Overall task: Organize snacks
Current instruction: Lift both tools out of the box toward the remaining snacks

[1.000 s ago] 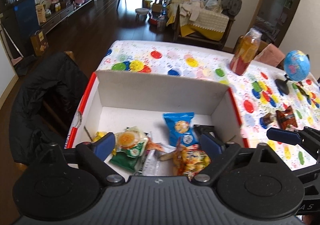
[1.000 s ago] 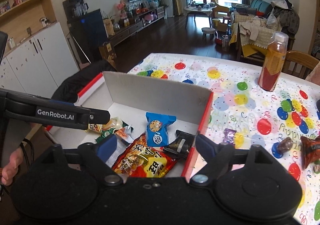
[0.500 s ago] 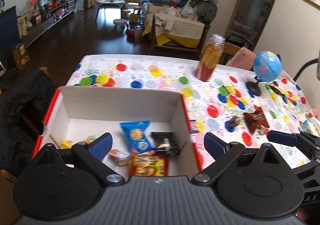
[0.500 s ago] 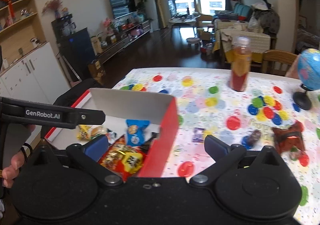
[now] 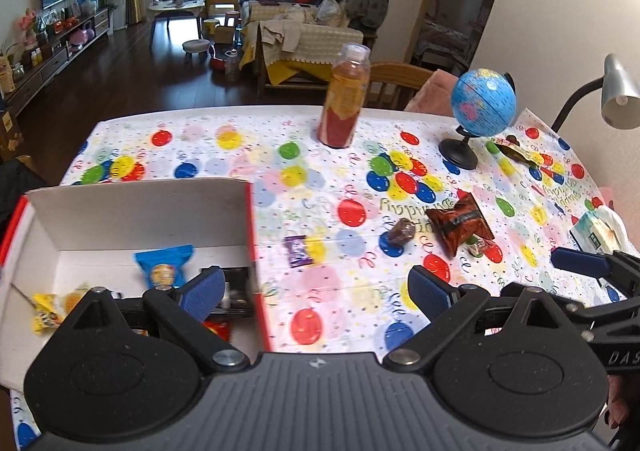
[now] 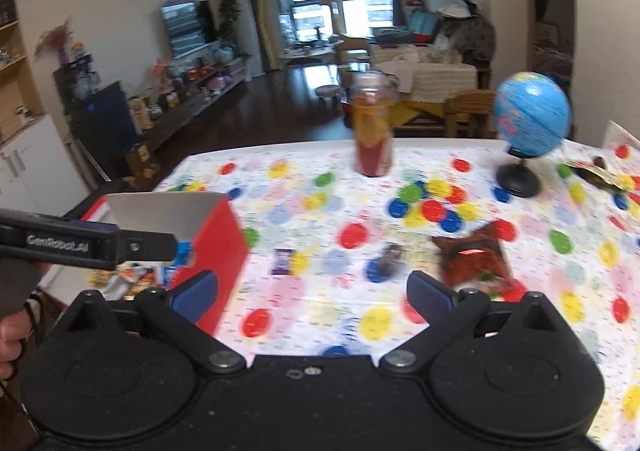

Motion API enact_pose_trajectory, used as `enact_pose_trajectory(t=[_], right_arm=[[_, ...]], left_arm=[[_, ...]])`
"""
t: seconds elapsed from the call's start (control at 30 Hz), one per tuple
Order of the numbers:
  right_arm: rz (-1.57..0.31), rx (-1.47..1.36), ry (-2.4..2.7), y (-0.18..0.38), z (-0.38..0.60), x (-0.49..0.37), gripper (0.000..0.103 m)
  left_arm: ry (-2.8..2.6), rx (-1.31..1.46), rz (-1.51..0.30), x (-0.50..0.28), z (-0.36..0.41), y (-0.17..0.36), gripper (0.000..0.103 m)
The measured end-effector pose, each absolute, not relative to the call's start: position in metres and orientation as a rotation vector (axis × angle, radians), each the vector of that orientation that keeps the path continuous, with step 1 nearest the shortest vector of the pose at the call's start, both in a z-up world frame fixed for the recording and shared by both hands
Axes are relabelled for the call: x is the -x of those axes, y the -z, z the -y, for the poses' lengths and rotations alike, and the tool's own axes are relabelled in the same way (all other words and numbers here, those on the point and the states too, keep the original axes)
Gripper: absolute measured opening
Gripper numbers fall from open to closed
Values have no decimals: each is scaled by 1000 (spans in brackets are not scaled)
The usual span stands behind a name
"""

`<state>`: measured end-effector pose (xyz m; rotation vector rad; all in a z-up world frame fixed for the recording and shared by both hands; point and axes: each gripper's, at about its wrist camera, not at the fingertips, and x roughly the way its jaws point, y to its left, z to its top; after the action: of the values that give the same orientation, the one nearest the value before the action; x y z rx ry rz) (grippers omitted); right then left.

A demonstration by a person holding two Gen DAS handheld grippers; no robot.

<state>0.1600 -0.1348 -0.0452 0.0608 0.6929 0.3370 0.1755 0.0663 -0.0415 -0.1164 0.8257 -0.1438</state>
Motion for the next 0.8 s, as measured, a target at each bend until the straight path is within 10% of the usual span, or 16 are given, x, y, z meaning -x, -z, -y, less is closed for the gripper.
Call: enact_pose_trajectory(t=[0.8], right_arm=[[-758,-55,-191,89,257,-243,94]], left_arm=[[89,30,-860,-261,66,99,99]])
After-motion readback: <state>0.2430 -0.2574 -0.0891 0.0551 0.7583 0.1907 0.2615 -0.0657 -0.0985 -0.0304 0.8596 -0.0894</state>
